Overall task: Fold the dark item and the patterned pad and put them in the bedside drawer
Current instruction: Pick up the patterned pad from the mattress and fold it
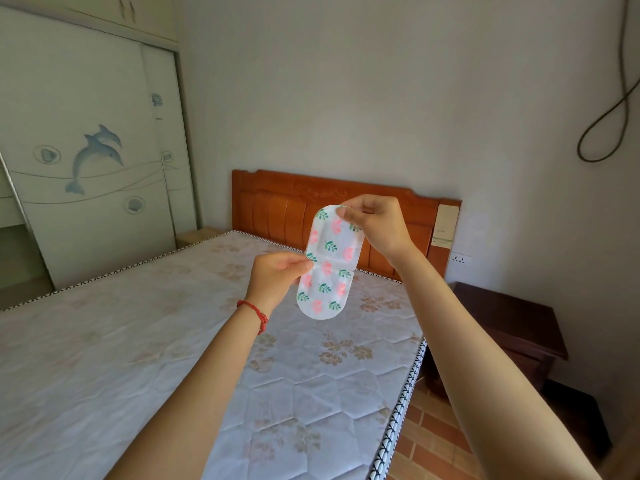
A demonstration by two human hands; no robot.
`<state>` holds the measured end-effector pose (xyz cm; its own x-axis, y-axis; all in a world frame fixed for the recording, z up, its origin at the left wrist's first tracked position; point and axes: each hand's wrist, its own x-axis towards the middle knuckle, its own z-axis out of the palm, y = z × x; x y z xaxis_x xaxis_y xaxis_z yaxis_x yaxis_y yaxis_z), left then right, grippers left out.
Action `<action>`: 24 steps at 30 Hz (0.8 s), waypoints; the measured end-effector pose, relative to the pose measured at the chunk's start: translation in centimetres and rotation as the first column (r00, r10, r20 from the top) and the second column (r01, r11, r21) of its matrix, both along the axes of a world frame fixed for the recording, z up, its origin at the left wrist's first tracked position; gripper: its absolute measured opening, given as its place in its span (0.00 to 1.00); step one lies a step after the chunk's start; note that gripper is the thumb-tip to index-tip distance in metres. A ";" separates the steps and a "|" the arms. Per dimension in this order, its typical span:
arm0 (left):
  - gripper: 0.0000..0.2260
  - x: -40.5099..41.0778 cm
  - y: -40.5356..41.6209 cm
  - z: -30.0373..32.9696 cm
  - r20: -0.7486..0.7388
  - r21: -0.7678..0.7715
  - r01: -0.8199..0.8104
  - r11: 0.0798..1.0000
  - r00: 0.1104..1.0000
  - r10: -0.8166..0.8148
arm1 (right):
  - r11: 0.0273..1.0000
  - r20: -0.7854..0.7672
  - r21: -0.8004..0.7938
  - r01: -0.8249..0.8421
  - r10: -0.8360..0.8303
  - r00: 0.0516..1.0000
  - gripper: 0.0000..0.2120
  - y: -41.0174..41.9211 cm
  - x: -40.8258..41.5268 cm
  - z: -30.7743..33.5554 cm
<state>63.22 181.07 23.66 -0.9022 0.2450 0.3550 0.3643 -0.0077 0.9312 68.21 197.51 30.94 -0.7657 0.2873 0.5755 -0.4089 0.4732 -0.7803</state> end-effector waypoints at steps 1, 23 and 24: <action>0.09 0.0 0.0 0.1 0.001 0.003 0.007 1.000 1.000 -0.007 | 1.000 0.004 -0.007 -0.001 0.001 1.000 0.01 0.1 0.0 0.0; 0.06 2.2 0.8 1.6 -0.039 0.156 0.131 0.979 0.991 -0.127 | 0.952 0.486 -0.304 0.024 0.134 0.864 0.05 1.1 0.0 -3.1; 0.06 2.2 0.8 1.7 -0.042 0.159 0.126 0.979 0.992 -0.121 | 0.956 0.509 -0.292 0.021 0.137 0.850 0.04 1.0 0.0 -3.5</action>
<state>65.44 181.82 25.33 -0.8562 0.2907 0.4272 0.3809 -0.2037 0.9019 68.26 198.51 27.44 -0.9478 0.3189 -0.0075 0.0731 0.1944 -0.9782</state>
